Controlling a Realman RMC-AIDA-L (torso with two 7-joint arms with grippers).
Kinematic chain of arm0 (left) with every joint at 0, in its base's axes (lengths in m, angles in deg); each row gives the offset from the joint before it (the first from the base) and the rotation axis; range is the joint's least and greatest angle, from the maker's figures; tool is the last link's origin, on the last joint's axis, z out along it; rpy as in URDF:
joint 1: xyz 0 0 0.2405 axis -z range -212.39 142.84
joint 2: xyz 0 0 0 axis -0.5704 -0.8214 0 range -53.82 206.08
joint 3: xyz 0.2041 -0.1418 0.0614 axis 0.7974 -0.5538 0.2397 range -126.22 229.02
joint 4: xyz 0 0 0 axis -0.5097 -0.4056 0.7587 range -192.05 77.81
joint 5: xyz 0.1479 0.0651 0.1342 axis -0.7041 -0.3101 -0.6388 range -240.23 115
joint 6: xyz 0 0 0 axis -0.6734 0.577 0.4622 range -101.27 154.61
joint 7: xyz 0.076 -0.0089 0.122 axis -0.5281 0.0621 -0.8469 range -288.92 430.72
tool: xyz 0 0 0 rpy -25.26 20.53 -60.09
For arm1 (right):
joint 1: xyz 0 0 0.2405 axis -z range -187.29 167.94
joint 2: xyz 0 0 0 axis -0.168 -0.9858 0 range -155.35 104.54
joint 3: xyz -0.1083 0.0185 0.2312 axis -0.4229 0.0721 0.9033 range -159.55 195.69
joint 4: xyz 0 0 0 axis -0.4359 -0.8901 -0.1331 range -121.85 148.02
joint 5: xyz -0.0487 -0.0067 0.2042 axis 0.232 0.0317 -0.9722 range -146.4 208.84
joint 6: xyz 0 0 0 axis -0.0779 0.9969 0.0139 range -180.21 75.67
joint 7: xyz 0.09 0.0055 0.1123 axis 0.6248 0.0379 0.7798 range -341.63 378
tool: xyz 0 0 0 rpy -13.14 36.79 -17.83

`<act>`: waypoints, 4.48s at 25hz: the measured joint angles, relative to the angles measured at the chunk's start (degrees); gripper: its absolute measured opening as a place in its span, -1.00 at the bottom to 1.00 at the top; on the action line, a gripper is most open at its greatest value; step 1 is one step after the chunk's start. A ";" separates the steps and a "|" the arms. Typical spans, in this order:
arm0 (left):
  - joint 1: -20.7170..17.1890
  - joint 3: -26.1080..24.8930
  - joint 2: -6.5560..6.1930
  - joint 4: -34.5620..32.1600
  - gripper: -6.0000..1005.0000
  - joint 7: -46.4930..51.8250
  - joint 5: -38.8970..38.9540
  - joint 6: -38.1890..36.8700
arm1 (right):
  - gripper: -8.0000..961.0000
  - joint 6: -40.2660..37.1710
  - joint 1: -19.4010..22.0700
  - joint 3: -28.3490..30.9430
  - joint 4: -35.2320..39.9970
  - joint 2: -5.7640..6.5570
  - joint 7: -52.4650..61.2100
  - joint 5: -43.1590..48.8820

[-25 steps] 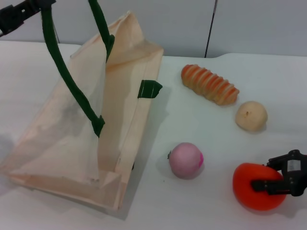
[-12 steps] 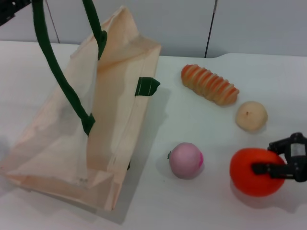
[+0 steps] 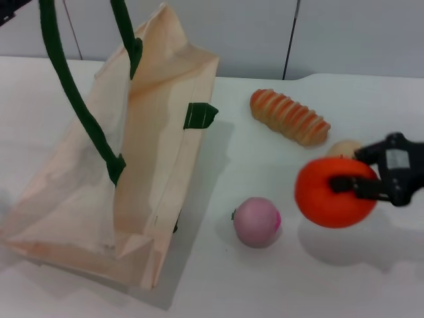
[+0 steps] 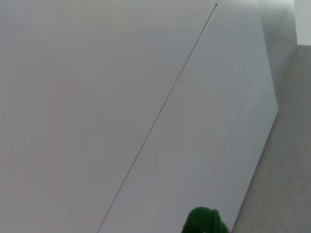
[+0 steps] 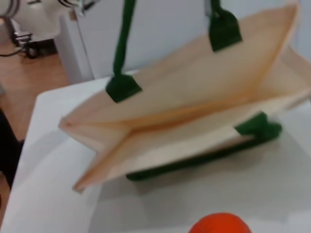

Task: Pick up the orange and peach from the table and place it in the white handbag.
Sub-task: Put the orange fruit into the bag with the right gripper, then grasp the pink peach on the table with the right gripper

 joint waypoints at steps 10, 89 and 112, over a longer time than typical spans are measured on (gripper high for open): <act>0.46 -0.03 -0.04 1.66 -0.72 -0.40 2.34 0.68 | -0.50 1.80 -13.06 -2.00 -7.40 -0.15 -0.59 -1.72; 2.61 -0.24 0.02 5.13 -0.72 -1.95 6.03 0.08 | 0.74 41.15 -37.22 0.52 -42.76 -0.17 -7.33 -2.13; 1.08 -0.81 0.35 5.13 -0.72 -2.43 7.32 -0.63 | 0.73 20.40 -14.96 -13.22 -18.38 -0.18 6.55 -0.86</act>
